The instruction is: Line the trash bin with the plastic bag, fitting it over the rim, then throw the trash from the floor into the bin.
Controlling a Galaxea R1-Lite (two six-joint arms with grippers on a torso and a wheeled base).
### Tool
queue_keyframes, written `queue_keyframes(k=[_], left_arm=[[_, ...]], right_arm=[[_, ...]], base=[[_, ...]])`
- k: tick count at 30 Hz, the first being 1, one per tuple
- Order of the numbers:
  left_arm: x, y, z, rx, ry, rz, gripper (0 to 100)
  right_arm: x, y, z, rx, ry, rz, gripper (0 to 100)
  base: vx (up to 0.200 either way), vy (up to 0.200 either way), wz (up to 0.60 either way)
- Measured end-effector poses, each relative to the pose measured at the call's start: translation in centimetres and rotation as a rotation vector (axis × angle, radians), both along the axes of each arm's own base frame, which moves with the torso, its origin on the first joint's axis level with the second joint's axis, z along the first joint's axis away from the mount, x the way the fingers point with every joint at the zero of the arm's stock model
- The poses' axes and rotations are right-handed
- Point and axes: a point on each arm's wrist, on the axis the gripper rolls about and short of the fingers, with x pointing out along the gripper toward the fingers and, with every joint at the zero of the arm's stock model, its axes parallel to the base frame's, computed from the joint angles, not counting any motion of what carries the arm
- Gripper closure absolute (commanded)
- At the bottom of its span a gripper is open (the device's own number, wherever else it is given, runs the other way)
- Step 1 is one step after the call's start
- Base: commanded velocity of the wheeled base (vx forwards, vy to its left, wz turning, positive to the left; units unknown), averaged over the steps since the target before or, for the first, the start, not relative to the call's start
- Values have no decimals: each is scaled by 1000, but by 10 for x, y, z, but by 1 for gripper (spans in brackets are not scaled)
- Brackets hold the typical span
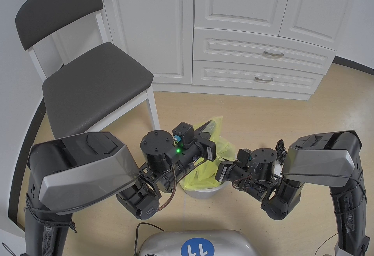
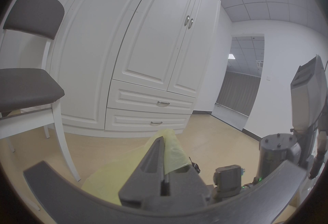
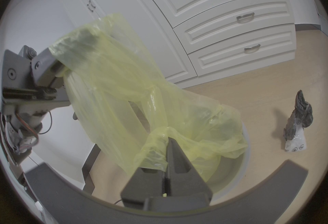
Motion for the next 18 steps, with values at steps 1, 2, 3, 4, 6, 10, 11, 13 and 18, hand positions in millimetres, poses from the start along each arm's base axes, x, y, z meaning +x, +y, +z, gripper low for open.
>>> queue_keyframes(k=[1, 2, 3, 4, 6, 10, 11, 13, 18], left_arm=[[0, 0, 0, -1, 0, 0, 100], [-1, 0, 0, 0, 0, -2, 100], [-1, 0, 1, 0, 0, -2, 100], [-1, 0, 1, 0, 0, -2, 100], [-1, -1, 0, 0, 1, -3, 100], [1, -1, -3, -11, 16, -6, 100], [2, -1, -4, -17, 22, -7, 100], [4, -3, -5, -35, 31, -10, 100], [14, -11, -10, -97, 47, -18, 100]], right_arm=[[1, 0, -2, 0, 3, -2, 100], [3, 0, -4, -1, 5, -4, 100], [5, 0, -7, -2, 9, -7, 100], [6, 0, -9, -3, 12, -9, 100], [11, -2, -14, -6, 16, -21, 100], [22, -13, -22, -19, 36, -59, 100], [23, -15, -23, -21, 39, -65, 100], [26, -19, -24, -23, 41, -75, 100], [35, -34, -25, -34, 38, -113, 100]], base=[[0, 0, 0], [0, 0, 0], [0, 0, 0], [0, 0, 0], [0, 0, 0], [0, 0, 0], [0, 0, 0], [0, 0, 0], [0, 0, 0]])
